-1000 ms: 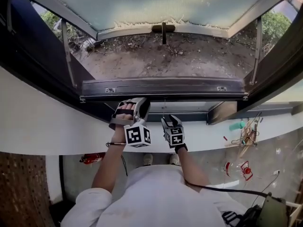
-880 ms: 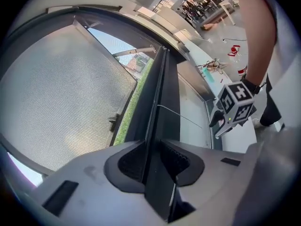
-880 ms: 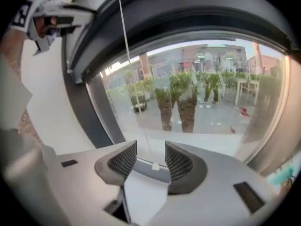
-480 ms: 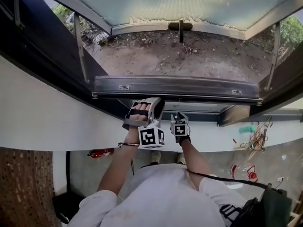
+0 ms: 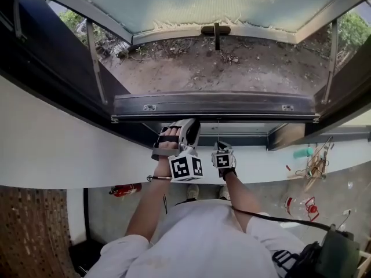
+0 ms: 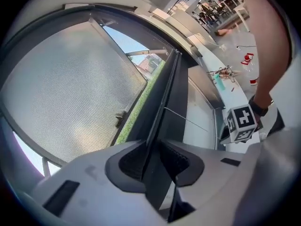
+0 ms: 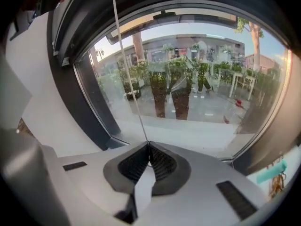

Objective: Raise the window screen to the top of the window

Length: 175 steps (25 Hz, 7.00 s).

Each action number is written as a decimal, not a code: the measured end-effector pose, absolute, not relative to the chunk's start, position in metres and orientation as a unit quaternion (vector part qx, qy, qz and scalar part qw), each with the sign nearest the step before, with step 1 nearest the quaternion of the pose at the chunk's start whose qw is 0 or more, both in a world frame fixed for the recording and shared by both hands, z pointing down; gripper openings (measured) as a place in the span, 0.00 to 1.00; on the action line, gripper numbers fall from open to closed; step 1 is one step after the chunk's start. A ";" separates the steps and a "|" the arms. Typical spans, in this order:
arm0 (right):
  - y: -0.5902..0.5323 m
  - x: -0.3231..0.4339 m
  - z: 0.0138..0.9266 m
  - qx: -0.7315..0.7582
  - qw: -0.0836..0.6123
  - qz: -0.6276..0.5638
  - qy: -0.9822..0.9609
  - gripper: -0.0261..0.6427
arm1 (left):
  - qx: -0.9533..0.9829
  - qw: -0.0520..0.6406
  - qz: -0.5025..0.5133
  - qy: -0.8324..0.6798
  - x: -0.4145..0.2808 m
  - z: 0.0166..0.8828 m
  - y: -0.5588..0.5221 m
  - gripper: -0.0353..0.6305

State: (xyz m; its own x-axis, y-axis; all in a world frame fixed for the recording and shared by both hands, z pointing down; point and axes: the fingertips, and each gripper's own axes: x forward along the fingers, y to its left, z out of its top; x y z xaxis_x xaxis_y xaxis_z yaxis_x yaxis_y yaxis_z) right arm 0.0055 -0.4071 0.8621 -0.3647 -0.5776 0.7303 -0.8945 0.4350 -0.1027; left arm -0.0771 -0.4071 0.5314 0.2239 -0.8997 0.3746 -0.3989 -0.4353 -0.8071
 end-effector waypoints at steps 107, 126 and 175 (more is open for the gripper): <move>-0.332 0.038 0.779 0.478 0.225 0.158 -0.834 0.04 | -0.831 -0.065 -0.033 0.551 -0.099 0.500 -0.369 0.06; -0.354 0.022 0.743 0.474 0.191 0.123 -0.851 0.04 | -0.840 -0.071 -0.026 0.537 -0.088 0.495 -0.376 0.06; -0.365 0.013 0.674 0.474 0.136 0.073 -0.867 0.04 | -0.841 -0.070 -0.034 0.536 -0.081 0.502 -0.365 0.06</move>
